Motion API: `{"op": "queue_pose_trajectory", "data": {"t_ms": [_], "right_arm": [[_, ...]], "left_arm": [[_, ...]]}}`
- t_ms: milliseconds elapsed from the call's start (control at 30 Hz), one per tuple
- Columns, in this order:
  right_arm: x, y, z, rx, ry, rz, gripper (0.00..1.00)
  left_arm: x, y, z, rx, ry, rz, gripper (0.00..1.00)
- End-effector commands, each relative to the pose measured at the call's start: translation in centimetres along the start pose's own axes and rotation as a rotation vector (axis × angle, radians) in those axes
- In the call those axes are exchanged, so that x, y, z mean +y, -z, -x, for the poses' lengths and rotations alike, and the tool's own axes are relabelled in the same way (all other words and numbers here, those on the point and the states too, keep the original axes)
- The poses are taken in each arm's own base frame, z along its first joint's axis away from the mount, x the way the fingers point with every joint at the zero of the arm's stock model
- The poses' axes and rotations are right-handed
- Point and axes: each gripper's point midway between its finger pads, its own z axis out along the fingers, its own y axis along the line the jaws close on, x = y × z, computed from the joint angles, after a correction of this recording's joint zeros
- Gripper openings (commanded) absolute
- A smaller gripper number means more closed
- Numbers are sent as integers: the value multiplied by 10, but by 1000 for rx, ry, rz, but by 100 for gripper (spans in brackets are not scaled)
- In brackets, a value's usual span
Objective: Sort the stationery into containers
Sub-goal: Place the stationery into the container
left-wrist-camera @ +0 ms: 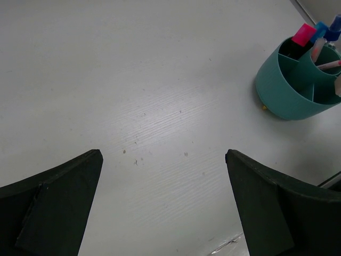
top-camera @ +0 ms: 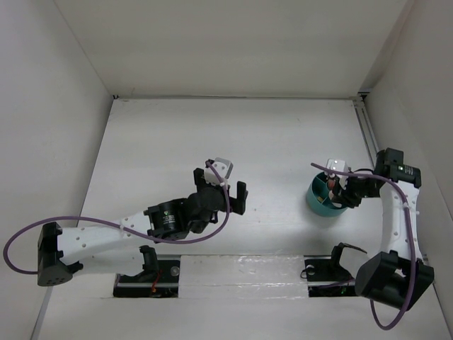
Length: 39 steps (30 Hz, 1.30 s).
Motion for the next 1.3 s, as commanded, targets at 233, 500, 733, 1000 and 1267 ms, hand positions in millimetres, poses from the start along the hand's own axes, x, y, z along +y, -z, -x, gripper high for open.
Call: {"op": "queue_pose_trajectory", "data": {"t_ms": [233, 500, 733, 1000, 1267], "right_arm": [[0, -11, -12, 4, -11, 94, 0], [0, -12, -16, 4, -3, 101, 10], [1, -13, -20, 14, -15, 103, 58], [0, -8, -14, 6, -10, 71, 67], [-6, 16, 16, -39, 4, -56, 90]], "left_arm": [[-8, 1, -1, -6, -12, -50, 100], [-13, 10, 9, -39, 12, -114, 100], [-13, 8, 2, -22, 0, -116, 100], [-14, 11, 8, -35, 11, -122, 100], [-6, 13, 18, -55, 63, -68, 100]]}}
